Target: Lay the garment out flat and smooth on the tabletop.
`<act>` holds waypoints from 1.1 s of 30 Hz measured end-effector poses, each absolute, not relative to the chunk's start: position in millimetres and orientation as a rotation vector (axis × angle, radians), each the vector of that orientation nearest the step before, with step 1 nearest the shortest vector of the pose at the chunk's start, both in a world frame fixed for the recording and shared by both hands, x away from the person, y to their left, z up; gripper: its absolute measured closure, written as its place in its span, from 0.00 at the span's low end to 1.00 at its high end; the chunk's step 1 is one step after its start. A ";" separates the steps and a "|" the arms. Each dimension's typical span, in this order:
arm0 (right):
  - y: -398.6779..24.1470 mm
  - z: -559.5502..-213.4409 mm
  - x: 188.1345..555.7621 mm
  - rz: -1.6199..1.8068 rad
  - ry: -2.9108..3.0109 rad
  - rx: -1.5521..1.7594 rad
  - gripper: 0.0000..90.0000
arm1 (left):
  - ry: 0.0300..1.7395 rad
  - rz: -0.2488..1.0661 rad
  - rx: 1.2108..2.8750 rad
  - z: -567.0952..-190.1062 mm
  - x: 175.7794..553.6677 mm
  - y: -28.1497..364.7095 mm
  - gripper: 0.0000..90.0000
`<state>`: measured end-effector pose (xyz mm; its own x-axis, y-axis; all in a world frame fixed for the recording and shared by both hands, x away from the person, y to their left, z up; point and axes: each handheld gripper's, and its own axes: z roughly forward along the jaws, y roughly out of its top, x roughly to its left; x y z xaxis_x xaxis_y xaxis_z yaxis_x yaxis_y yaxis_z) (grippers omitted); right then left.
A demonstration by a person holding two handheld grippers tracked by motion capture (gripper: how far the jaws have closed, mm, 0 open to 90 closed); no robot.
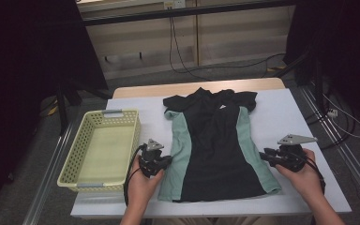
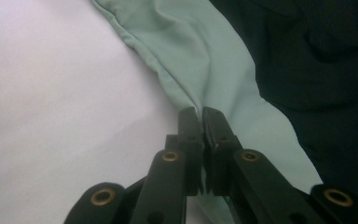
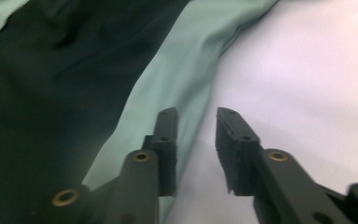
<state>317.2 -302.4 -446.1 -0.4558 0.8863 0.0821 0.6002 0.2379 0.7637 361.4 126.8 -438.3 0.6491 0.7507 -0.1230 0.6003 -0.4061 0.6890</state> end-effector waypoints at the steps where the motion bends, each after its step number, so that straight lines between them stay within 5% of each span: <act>1: -301.5 -446.8 320.9 1.066 2.145 1.367 0.77 | 1.043 0.268 2.141 -438.1 361.1 126.5 0.96; 7: -295.2 -458.0 334.3 1.078 2.153 1.435 0.81 | 1.053 0.279 2.130 -439.4 361.2 126.2 0.96; 13: -293.1 -459.8 334.2 1.071 2.195 1.417 0.99 | 1.052 0.273 2.128 -437.8 361.1 127.0 0.96; 33: -309.4 -449.0 307.0 1.025 2.250 1.388 1.00 | 1.040 0.250 2.124 -439.2 362.2 123.7 0.96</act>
<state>307.0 -309.4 -449.0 -0.4851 0.8679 0.1066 0.6498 0.2763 0.7081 362.2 123.7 -439.2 0.6517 0.7453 -0.1406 0.6000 -0.3932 0.6967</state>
